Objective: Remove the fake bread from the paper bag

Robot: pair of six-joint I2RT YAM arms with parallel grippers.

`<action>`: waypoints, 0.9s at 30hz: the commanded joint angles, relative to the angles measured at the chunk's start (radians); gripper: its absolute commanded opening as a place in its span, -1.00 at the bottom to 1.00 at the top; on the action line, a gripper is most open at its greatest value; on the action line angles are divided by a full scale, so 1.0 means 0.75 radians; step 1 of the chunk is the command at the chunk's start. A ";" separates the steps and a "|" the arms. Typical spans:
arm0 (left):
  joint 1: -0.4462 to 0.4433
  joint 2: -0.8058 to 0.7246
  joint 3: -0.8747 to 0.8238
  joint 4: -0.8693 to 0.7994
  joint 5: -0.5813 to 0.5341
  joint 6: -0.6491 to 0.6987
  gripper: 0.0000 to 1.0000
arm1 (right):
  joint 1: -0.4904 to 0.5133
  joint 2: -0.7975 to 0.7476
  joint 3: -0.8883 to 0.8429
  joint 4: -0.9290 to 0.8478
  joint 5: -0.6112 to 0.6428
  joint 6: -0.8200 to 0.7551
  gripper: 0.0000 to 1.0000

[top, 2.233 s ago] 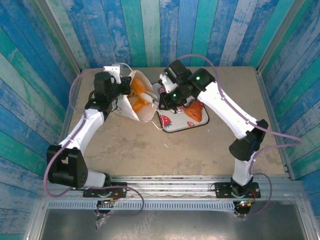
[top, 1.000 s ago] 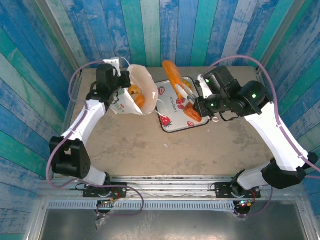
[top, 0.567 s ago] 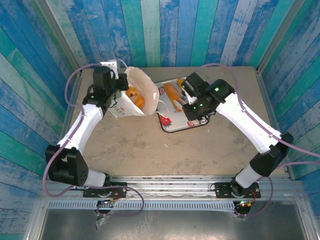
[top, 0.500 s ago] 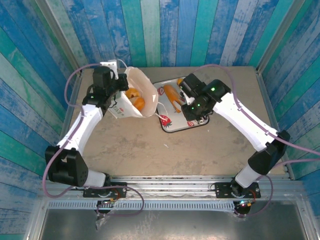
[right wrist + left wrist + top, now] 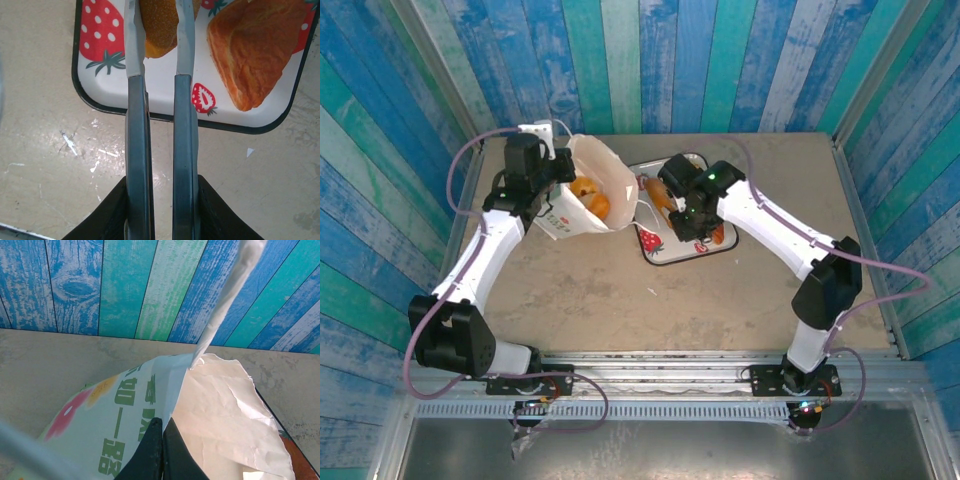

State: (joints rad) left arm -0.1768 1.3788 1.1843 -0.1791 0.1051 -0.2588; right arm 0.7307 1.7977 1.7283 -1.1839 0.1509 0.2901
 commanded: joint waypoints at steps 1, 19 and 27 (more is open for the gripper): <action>-0.002 -0.088 -0.019 0.053 -0.009 0.011 -1.00 | 0.019 0.031 0.060 0.032 0.092 -0.014 -0.97; -0.002 -0.075 -0.019 0.063 0.002 0.014 -1.00 | 0.083 0.177 0.045 0.041 0.022 -0.027 -0.66; -0.003 -0.073 -0.013 0.064 0.007 0.015 -1.00 | 0.083 0.167 0.031 0.039 -0.012 -0.028 -0.37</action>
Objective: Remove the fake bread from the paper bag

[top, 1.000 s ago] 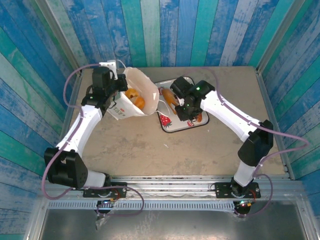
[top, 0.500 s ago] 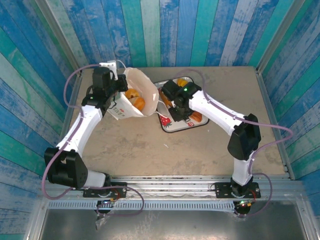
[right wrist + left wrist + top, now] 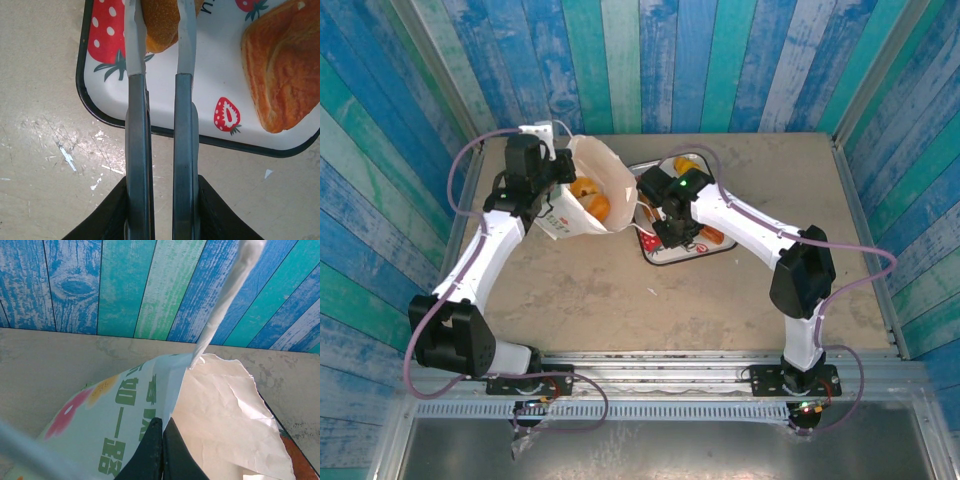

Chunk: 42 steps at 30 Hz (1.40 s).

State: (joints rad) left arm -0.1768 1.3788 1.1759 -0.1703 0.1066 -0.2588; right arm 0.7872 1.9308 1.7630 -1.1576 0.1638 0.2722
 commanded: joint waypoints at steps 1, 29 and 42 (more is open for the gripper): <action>-0.002 -0.073 0.001 0.051 0.005 0.014 -1.00 | 0.007 -0.010 -0.012 0.002 -0.034 -0.005 -0.33; -0.002 -0.069 0.015 0.051 0.011 0.011 -1.00 | 0.009 -0.062 0.025 -0.083 -0.065 -0.012 -0.11; -0.003 -0.068 0.015 0.044 0.013 0.014 -1.00 | 0.012 -0.113 0.026 -0.084 -0.097 -0.015 -0.13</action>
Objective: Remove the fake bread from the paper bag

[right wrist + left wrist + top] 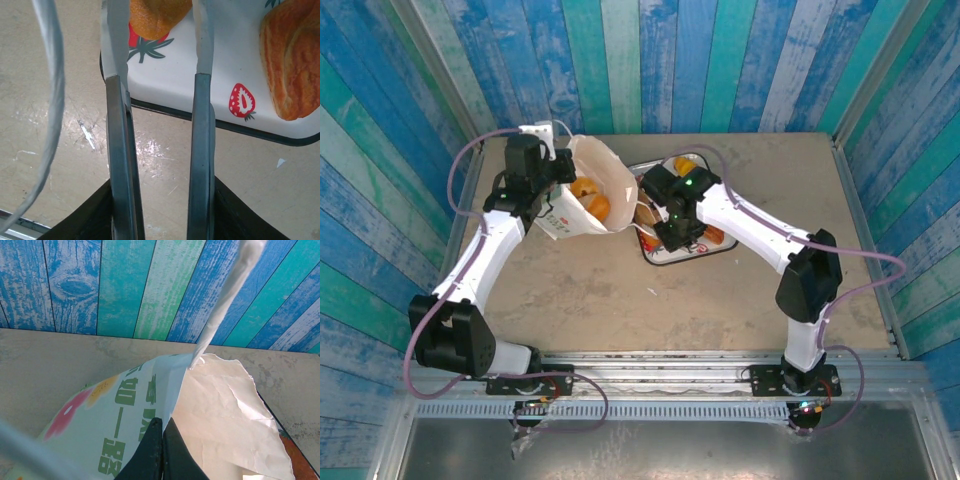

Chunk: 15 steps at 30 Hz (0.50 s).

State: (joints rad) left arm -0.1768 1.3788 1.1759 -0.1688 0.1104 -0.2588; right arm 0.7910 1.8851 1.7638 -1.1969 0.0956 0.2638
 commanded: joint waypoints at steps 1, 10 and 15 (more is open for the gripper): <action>-0.002 -0.070 0.015 0.042 0.008 0.016 -1.00 | 0.007 -0.059 0.025 -0.033 -0.005 -0.003 -0.15; -0.002 -0.089 0.009 0.016 0.027 0.072 -1.00 | -0.013 -0.131 -0.006 -0.072 0.046 0.027 -0.24; -0.002 -0.122 -0.032 0.055 0.081 0.127 -1.00 | -0.049 -0.190 -0.046 -0.089 0.067 0.048 -0.24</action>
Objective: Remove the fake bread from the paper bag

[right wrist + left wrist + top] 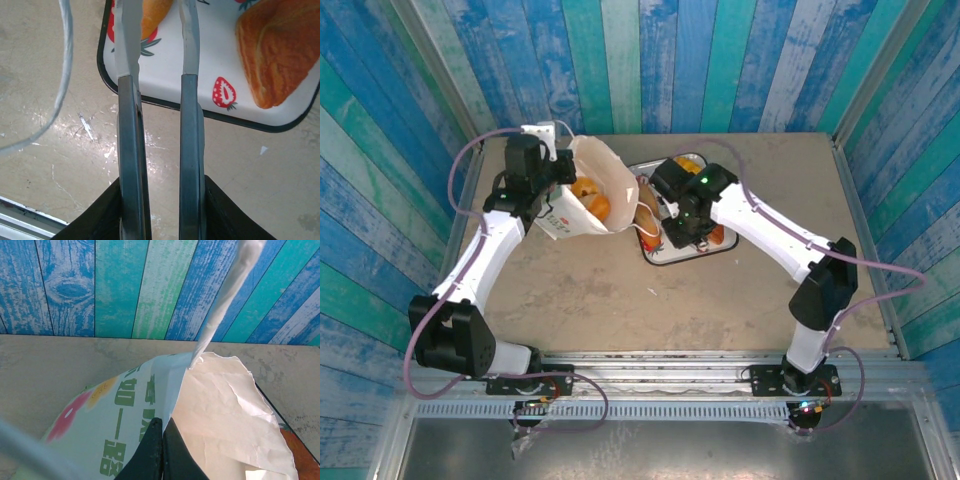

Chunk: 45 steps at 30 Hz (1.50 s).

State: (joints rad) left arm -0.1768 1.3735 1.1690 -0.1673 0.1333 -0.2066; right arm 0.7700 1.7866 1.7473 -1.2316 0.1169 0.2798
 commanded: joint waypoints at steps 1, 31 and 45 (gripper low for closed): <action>-0.003 -0.120 -0.032 0.063 0.071 0.072 -1.00 | -0.033 -0.075 -0.031 -0.047 0.044 0.028 -0.25; -0.002 -0.093 -0.141 0.174 0.363 0.210 -1.00 | 0.143 -0.042 0.527 -0.210 -0.315 -0.013 -0.21; -0.001 -0.096 -0.149 0.141 0.447 0.261 -1.00 | 0.151 0.317 0.722 -0.209 -0.332 -0.068 -0.15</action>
State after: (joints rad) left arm -0.1768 1.3422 1.0626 -0.0772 0.4274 -0.0372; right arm 0.8776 2.0029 2.2368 -1.3838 -0.1181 0.2489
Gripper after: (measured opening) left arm 0.045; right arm 0.420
